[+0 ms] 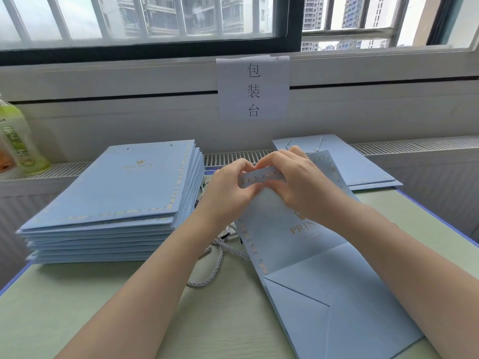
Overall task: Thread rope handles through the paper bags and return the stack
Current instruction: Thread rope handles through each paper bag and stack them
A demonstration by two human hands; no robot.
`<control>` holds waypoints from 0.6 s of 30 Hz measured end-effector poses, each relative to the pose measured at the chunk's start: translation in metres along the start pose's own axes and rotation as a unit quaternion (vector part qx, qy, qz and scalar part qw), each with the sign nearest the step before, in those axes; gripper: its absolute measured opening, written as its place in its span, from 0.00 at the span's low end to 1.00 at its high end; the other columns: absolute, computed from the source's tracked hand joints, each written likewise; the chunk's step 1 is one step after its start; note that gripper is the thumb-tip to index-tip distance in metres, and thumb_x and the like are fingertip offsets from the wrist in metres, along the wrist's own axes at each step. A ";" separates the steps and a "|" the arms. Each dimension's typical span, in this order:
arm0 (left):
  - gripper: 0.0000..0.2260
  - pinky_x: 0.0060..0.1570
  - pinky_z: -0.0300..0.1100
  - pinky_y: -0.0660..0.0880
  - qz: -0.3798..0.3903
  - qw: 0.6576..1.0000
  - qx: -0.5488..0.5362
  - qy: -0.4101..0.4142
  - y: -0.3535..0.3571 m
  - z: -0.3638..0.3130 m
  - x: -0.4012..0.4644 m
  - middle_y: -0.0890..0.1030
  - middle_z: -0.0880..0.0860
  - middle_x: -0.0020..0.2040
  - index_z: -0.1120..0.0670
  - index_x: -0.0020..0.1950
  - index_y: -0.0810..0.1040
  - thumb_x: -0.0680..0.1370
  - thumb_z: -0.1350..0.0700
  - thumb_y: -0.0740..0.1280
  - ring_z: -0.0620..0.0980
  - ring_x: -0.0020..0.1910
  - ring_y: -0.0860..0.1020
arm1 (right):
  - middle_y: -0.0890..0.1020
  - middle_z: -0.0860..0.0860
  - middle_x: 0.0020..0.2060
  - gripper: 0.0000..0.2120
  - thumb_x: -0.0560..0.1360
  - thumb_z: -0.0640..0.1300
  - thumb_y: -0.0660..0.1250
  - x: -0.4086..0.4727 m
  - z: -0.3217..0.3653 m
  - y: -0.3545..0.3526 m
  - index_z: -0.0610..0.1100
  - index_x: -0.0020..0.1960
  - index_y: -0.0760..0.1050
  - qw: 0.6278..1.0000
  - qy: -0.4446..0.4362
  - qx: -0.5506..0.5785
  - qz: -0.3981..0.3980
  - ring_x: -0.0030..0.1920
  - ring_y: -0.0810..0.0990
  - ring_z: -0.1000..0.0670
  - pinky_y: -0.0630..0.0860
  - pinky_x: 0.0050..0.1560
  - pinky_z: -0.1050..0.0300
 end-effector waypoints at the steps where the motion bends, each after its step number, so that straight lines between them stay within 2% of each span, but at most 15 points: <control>1: 0.05 0.33 0.40 0.65 0.000 1.000 -0.002 -0.005 0.000 0.002 0.000 0.74 0.45 0.32 0.56 0.45 0.77 0.74 0.56 0.71 0.44 0.31 0.70 | 0.77 0.51 0.43 0.10 0.74 0.39 0.68 0.000 0.002 -0.001 0.40 0.55 0.76 1.000 -0.002 0.004 -0.003 0.45 0.67 0.49 0.60 0.45 0.64; 4: 0.05 0.31 0.40 0.61 0.009 1.000 -0.009 -0.027 0.001 0.008 -0.001 0.71 0.43 0.25 0.52 0.43 0.75 0.73 0.55 0.70 0.41 0.25 0.66 | 0.73 0.55 0.41 0.09 0.73 0.39 0.68 0.000 0.005 -0.003 0.40 0.53 0.76 1.000 -0.015 0.010 -0.012 0.44 0.67 0.49 0.59 0.42 0.66; 7: 0.06 0.31 0.40 0.61 0.015 0.999 -0.021 -0.037 0.000 0.008 -0.002 0.70 0.43 0.23 0.50 0.40 0.74 0.70 0.51 0.69 0.42 0.25 0.65 | 0.73 0.55 0.40 0.09 0.73 0.39 0.68 0.000 0.007 -0.002 0.39 0.53 0.75 1.000 -0.021 0.006 -0.015 0.43 0.67 0.49 0.59 0.42 0.66; 11: 0.02 0.29 0.33 0.63 0.009 0.999 -0.013 -0.046 -0.002 0.004 0.000 0.74 0.45 0.31 0.53 0.43 0.78 0.74 0.59 0.69 0.40 0.27 0.69 | 0.73 0.56 0.40 0.09 0.73 0.40 0.68 0.000 0.005 -0.004 0.40 0.53 0.76 1.000 -0.020 0.004 -0.017 0.43 0.67 0.49 0.59 0.41 0.66; 13: 0.04 0.31 0.31 0.64 0.009 0.999 -0.013 -0.051 -0.001 0.001 -0.001 0.77 0.47 0.36 0.53 0.45 0.79 0.74 0.62 0.68 0.39 0.30 0.70 | 0.73 0.56 0.41 0.09 0.73 0.40 0.69 0.000 0.003 -0.004 0.40 0.53 0.76 1.000 -0.012 0.005 -0.015 0.44 0.67 0.49 0.59 0.40 0.66; 15: 0.04 0.35 0.36 0.67 0.009 0.998 -0.026 -0.061 -0.001 0.003 -0.002 0.79 0.49 0.39 0.52 0.44 0.79 0.73 0.60 0.68 0.42 0.34 0.72 | 0.74 0.54 0.41 0.09 0.73 0.40 0.69 -0.001 0.002 -0.004 0.40 0.53 0.76 1.000 -0.010 0.003 -0.015 0.44 0.67 0.49 0.58 0.41 0.67; 18: 0.04 0.42 0.48 0.75 0.008 0.996 -0.050 -0.078 -0.003 0.002 -0.003 0.83 0.55 0.45 0.48 0.39 0.79 0.66 0.53 0.67 0.51 0.40 0.79 | 0.76 0.52 0.41 0.10 0.73 0.42 0.68 -0.001 0.003 -0.001 0.41 0.53 0.76 1.000 -0.007 0.007 -0.011 0.44 0.67 0.48 0.59 0.43 0.66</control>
Point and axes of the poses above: each hand's wrist, its own x-axis towards the middle knuckle, its own y-axis out of the palm, z = x × y, the point moved 9 cm from there along x, towards the middle knuckle
